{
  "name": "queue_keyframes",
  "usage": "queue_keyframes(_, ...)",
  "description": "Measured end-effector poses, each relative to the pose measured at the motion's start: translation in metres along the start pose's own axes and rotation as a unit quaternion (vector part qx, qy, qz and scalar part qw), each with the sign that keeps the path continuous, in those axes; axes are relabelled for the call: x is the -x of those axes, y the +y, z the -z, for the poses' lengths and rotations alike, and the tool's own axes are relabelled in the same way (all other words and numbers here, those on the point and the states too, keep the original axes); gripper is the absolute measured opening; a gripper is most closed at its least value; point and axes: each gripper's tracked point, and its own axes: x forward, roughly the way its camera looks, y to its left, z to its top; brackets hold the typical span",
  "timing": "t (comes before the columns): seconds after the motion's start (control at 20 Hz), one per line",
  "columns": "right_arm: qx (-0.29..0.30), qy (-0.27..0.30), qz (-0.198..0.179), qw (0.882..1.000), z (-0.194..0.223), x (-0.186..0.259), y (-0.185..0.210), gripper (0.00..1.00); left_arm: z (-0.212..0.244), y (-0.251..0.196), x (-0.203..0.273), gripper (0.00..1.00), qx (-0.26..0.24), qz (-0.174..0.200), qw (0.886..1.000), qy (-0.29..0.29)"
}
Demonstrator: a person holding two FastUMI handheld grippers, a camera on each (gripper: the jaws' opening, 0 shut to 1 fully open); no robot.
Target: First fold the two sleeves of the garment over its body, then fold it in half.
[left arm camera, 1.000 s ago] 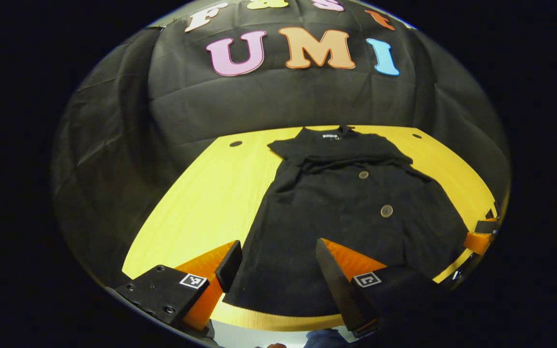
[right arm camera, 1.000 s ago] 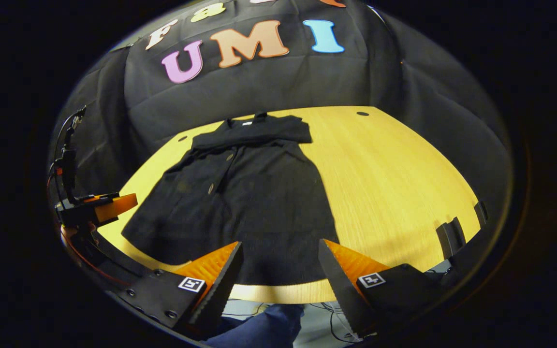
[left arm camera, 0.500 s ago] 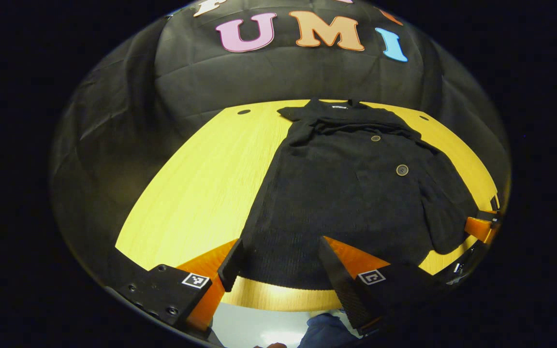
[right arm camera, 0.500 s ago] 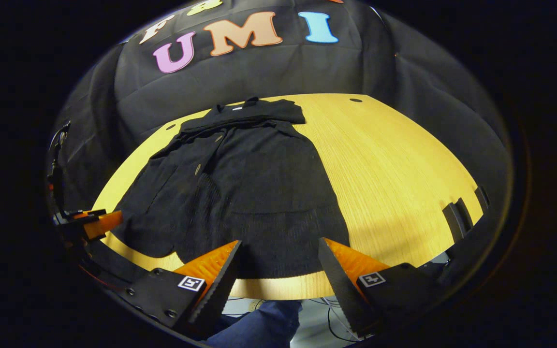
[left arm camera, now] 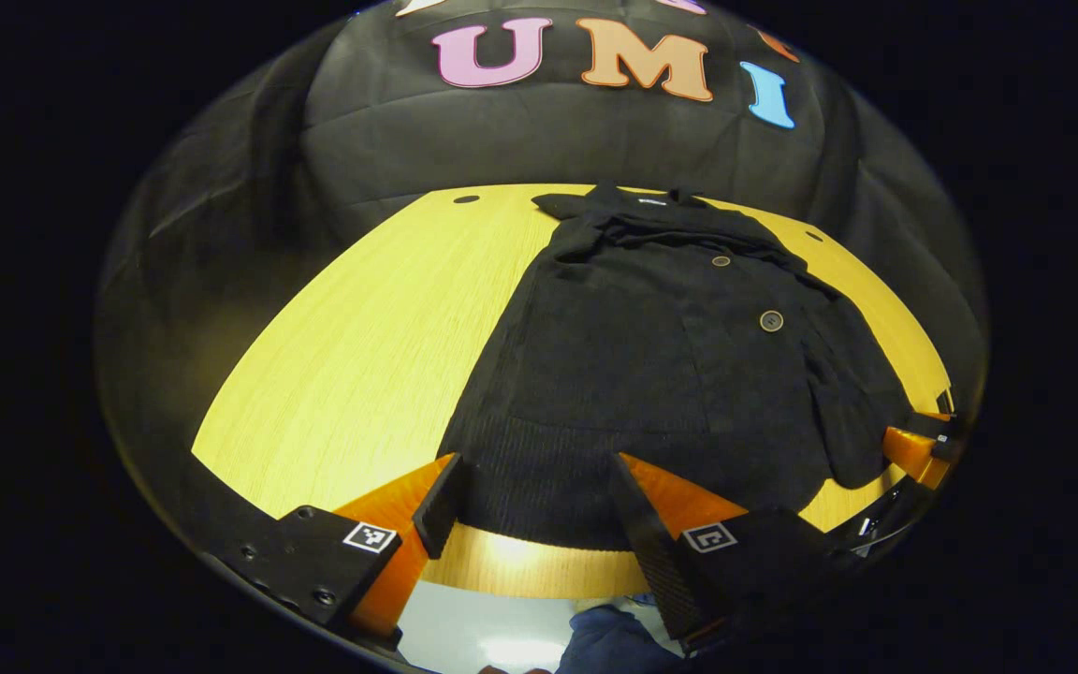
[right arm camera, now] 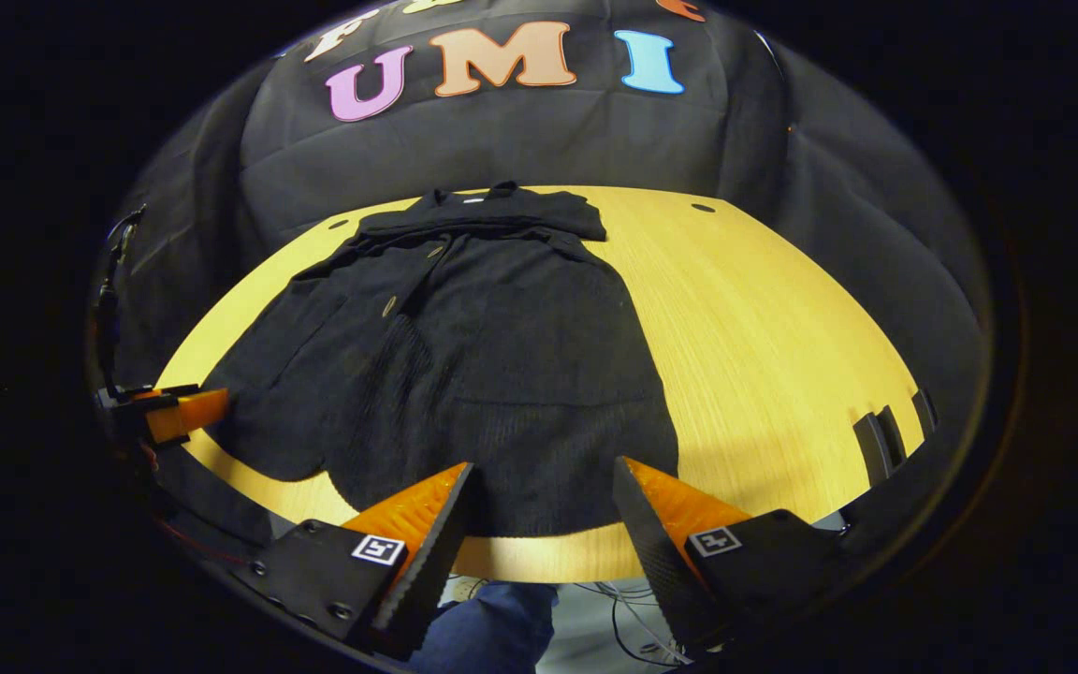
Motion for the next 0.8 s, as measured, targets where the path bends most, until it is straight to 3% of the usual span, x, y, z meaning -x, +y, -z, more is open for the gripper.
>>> queue_keyframes(0.1,0.003,0.002,-0.003,1.0,-0.002,-0.004,0.001,0.84,0.002,-0.006,0.002,0.91,-0.005,0.005,1.0,-0.005)
queue_keyframes(0.2,0.0,0.002,-0.001,1.0,-0.002,-0.001,0.005,0.77,0.004,-0.014,0.001,0.76,-0.008,0.012,1.0,0.004)
queue_keyframes(0.25,-0.003,0.003,0.0,1.0,-0.002,-0.001,0.007,0.58,0.004,-0.019,0.002,0.65,-0.006,0.018,1.0,0.009)
queue_keyframes(0.3,-0.002,0.005,-0.005,1.0,-0.002,-0.003,0.011,0.53,0.004,-0.025,0.001,0.51,-0.006,0.025,1.0,0.009)
queue_keyframes(0.45,0.006,0.012,-0.015,1.0,-0.004,-0.004,0.019,0.2,0.002,-0.032,-0.001,0.08,0.003,0.029,1.0,0.006)
queue_keyframes(0.55,0.011,0.02,-0.017,1.0,-0.005,-0.004,0.019,0.13,0.003,-0.033,-0.002,0.02,0.004,0.034,0.999,0.012)
queue_keyframes(0.6,0.007,0.024,-0.018,1.0,-0.005,-0.003,0.019,0.04,0.003,-0.032,-0.002,0.0,0.014,0.037,0.999,0.017)
queue_keyframes(0.75,-0.009,0.035,-0.02,0.999,-0.006,0.001,0.017,0.07,0.0,-0.031,-0.002,0.0,0.061,0.052,0.996,0.032)
queue_keyframes(0.8,-0.015,0.038,-0.023,0.999,-0.008,0.001,0.018,0.0,-0.002,-0.03,-0.002,0.0,0.074,0.057,0.995,0.039)
